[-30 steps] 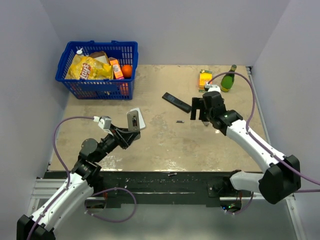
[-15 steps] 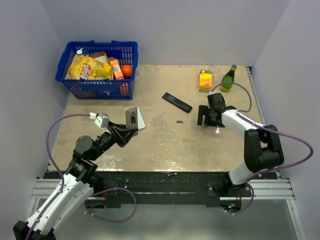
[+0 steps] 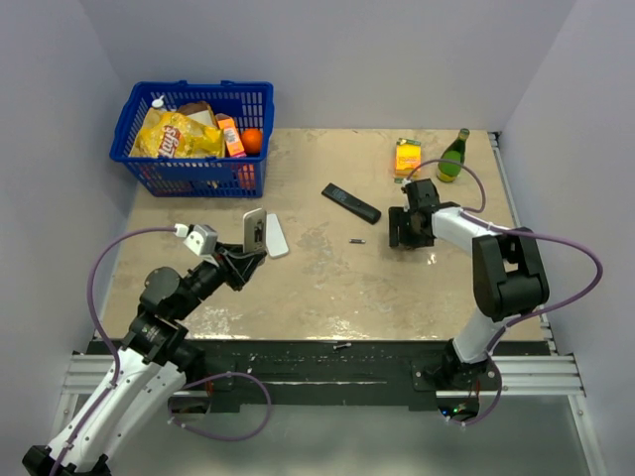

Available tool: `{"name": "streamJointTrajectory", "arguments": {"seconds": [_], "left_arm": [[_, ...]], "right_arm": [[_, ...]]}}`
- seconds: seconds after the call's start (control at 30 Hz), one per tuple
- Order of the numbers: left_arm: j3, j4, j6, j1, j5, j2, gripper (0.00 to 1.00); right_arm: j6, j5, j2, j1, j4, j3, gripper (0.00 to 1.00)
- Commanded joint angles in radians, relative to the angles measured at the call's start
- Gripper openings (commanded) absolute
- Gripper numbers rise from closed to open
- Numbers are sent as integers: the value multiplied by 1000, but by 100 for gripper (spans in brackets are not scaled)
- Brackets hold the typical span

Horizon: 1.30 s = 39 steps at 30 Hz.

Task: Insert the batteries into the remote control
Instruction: Adjust the battery cover at the center of the board.

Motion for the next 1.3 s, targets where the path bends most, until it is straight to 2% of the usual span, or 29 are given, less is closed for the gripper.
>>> {"name": "streamJointTrajectory", "arguments": {"seconds": [0.0,0.33,0.43,0.83,1.27], "left_arm": [[45,17,36,5,-13,-7,0],[42,18,33,16,-4,-8,0],[40,15,35,16,-8,-14,0],[37,8,38,19,-15,-22,0],[36,14,35,20,-5,-27,0]], "right_arm": [[2,-137,-17,18,-1,8,67],[-23,-203,-36,152,10,64,68],[-38,-130,-42,150,-9,104,67],[-92,-130,109,90,-52,291,68],[-73,-157,155,46,-13,230,69]]}}
